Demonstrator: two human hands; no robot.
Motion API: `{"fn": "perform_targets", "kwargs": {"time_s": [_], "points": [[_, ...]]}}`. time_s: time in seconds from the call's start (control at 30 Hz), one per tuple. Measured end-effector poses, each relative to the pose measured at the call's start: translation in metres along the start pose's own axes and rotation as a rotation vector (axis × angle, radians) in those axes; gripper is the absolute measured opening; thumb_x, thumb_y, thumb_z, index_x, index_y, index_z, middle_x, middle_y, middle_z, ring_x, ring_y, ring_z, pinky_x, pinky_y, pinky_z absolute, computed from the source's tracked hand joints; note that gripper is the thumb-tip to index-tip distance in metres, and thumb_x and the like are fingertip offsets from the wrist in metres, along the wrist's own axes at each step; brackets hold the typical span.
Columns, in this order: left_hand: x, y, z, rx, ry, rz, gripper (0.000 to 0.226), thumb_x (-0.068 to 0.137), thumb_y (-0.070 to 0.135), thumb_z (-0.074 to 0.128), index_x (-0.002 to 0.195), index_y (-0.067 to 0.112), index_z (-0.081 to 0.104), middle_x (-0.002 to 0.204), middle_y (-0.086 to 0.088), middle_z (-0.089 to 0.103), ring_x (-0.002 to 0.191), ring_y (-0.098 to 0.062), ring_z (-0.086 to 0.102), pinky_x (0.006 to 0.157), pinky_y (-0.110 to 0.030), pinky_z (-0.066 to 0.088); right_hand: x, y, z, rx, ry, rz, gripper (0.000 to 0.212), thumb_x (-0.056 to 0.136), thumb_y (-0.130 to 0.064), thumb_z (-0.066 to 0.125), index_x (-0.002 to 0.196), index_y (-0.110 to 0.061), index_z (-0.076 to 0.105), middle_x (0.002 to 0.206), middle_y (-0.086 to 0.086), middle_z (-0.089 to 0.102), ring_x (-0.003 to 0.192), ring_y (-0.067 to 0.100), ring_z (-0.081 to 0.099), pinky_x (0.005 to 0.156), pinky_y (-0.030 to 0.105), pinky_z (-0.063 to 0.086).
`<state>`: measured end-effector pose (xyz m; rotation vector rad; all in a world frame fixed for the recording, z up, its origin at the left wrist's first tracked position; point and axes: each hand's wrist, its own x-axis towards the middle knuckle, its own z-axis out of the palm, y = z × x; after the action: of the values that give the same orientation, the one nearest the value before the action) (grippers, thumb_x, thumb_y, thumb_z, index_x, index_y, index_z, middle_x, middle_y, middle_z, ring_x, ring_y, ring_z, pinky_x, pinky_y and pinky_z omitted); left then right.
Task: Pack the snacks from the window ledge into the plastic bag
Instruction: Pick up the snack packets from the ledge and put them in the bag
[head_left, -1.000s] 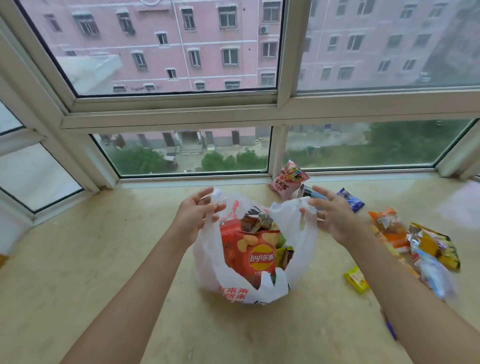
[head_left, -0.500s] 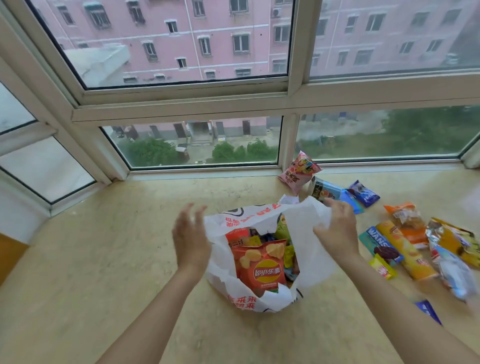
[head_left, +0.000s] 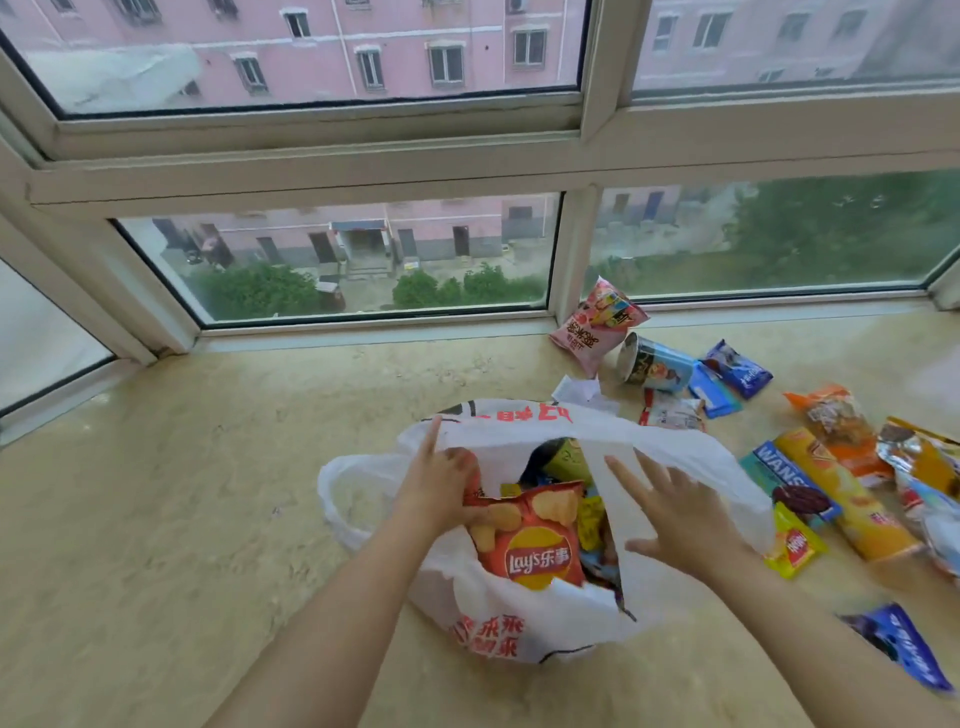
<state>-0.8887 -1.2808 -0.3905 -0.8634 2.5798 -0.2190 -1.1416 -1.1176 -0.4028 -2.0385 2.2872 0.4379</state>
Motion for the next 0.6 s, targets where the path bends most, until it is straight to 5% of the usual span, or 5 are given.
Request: {"fn": "perform_targets", "kwargs": {"time_s": [0.17,0.3,0.37,0.5,0.6], "points": [[0.014,-0.040,0.011,0.112,-0.064,-0.008,0.112,0.063,0.091,0.041,0.151,0.025,0.018,0.154,0.002,0.033,0.146,-0.020,0.020,0.112,-0.056,-0.018,-0.003,0.040,0.030,0.084,-0.162,0.071,0.124,0.062,-0.085,0.051,0.125,-0.045,-0.048,0.159,-0.006,-0.010,0.147,0.028,0.002,0.113,0.061,0.010],[0.002,-0.017,0.001,0.007,0.227,0.162,0.088,0.070,0.080,0.049,0.136,0.023,0.049,0.136,-0.001,0.054,0.131,-0.024,0.044,0.116,-0.056,0.001,-0.023,0.002,0.017,0.259,-0.170,0.039,0.113,0.074,-0.068,0.060,0.145,-0.039,-0.023,0.159,0.005,-0.017,0.147,0.026,-0.008,0.117,0.046,0.015],[-0.010,0.005,0.000,-0.050,0.462,0.204,0.074,0.072,0.073,0.049,0.121,0.021,0.064,0.124,0.000,0.064,0.124,-0.024,0.052,0.113,-0.058,0.014,-0.033,-0.022,0.001,0.211,-0.048,0.011,0.100,0.080,-0.065,0.056,0.150,-0.035,-0.009,0.157,0.005,-0.022,0.147,0.026,-0.010,0.110,0.045,0.031],[-0.037,0.050,-0.014,-0.203,0.636,0.158,0.071,0.077,0.069,0.052,0.129,0.021,0.060,0.136,0.001,0.056,0.129,-0.020,0.049,0.111,-0.058,0.020,-0.052,-0.047,-0.016,0.260,0.083,0.071,0.078,0.078,-0.063,0.042,0.144,-0.023,0.031,0.152,0.013,0.032,0.135,0.033,0.040,0.090,0.054,0.050],[-0.048,0.069,-0.031,-0.241,0.645,0.105,0.075,0.083,0.065,0.048,0.143,0.021,0.044,0.150,0.001,0.040,0.138,-0.019,0.037,0.113,-0.054,0.020,-0.065,-0.059,-0.036,0.229,0.194,0.078,0.073,0.080,-0.057,0.040,0.142,-0.020,0.034,0.147,0.014,0.040,0.132,0.031,0.039,0.099,0.051,0.044]]}}
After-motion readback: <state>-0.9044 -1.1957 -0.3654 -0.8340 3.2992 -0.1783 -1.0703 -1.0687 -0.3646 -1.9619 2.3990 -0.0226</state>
